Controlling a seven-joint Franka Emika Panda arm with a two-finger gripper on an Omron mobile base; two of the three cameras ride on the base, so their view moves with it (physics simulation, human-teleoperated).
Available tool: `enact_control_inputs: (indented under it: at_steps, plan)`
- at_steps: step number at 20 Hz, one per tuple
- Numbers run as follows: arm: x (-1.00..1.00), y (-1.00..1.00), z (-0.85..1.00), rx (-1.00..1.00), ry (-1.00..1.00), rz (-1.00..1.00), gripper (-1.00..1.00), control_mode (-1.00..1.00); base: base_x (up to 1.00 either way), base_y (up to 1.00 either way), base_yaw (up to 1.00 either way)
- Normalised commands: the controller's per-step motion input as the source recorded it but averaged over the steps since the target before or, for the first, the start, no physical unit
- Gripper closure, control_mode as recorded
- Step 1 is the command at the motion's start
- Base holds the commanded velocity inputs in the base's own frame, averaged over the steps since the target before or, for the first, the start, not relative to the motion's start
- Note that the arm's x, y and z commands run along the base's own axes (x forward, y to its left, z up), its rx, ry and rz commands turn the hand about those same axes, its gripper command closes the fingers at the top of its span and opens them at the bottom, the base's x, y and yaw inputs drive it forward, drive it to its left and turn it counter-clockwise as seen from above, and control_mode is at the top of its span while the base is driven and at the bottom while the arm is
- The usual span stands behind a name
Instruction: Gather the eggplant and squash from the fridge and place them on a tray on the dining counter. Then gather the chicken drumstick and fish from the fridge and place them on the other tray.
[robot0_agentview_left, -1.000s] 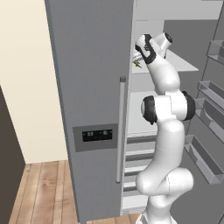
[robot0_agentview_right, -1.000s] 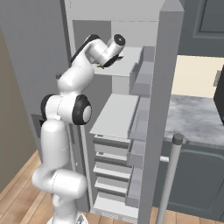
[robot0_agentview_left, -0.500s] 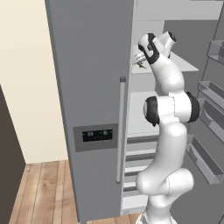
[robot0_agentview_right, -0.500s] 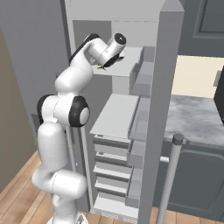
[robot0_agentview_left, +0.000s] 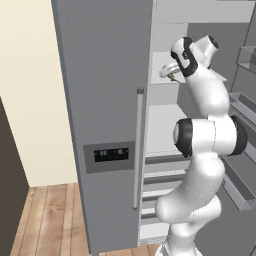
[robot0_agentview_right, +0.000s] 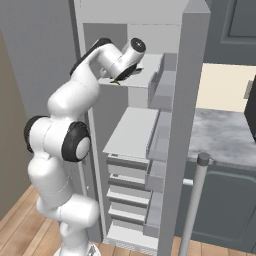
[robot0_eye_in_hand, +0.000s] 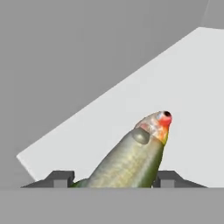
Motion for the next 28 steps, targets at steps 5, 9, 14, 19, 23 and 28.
enact_control_inputs:
  at_steps: [5,9,14,19,23,28]
  plan:
    - [-1.0,0.0,0.05,-0.09,-0.14,-0.18,1.0,-1.0,0.0,0.0,0.0]
    - [-1.0,0.09,0.0,-0.05,-0.05,-0.22,1.0,-1.0,0.0,0.0,0.0]
    - [-1.0,0.24,0.0,-0.01,0.0,-0.26,1.0,-1.0,0.0,0.0,0.0]
    - [-1.0,0.12,-0.09,-0.01,0.0,-0.28,1.0,-1.0,0.0,0.0,0.0]
    - [-1.0,0.0,-0.14,0.0,0.0,-0.21,1.0,-1.0,0.0,0.0,0.0]
    - [-0.9,0.02,-0.01,0.0,0.0,-0.09,1.0,-1.0,0.0,0.0,0.0]
